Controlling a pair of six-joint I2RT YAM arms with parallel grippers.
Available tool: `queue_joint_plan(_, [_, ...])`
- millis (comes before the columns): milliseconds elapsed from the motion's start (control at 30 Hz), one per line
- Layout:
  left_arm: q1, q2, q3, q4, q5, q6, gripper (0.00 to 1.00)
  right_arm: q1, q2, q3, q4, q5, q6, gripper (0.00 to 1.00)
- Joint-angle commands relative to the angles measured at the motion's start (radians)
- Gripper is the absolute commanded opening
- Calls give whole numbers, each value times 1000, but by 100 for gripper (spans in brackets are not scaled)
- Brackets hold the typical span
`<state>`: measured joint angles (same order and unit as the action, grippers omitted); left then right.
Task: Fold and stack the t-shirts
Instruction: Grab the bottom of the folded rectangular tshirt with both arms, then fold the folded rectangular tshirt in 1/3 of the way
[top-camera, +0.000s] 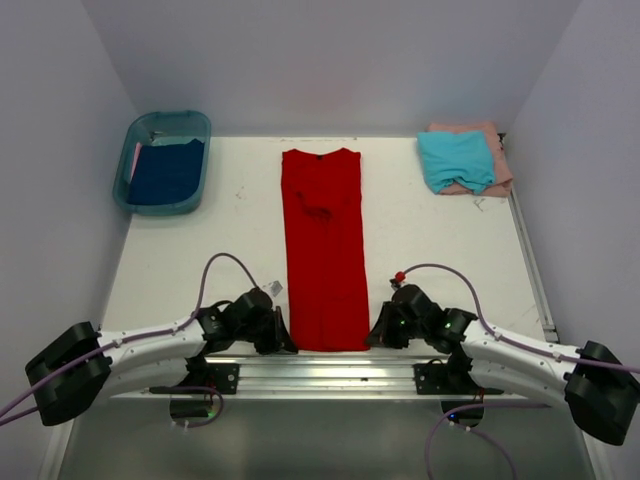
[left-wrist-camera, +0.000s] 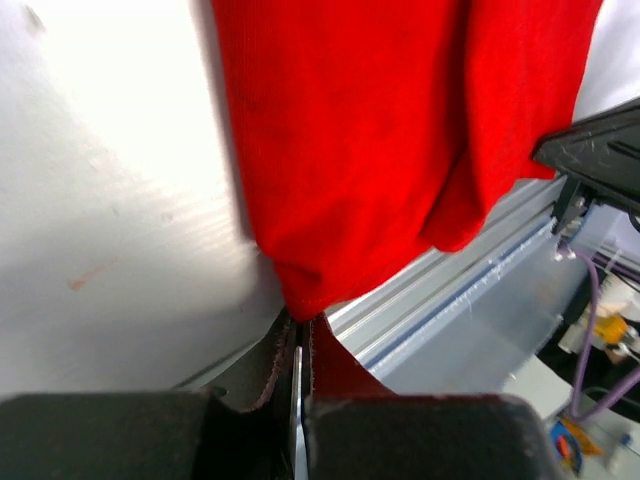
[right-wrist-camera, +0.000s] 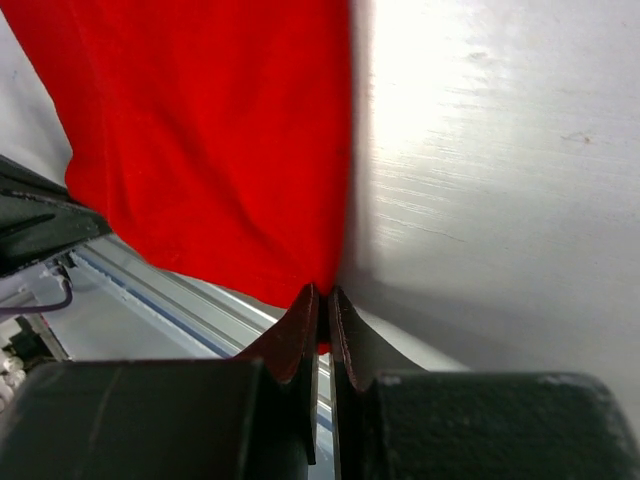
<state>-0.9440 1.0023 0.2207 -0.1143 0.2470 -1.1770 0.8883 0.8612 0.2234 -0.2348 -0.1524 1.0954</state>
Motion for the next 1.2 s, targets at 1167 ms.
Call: queue_joint_plan(1167, [192,249,445,220,-673,622,0,-232,561,743,31,312,-618,0])
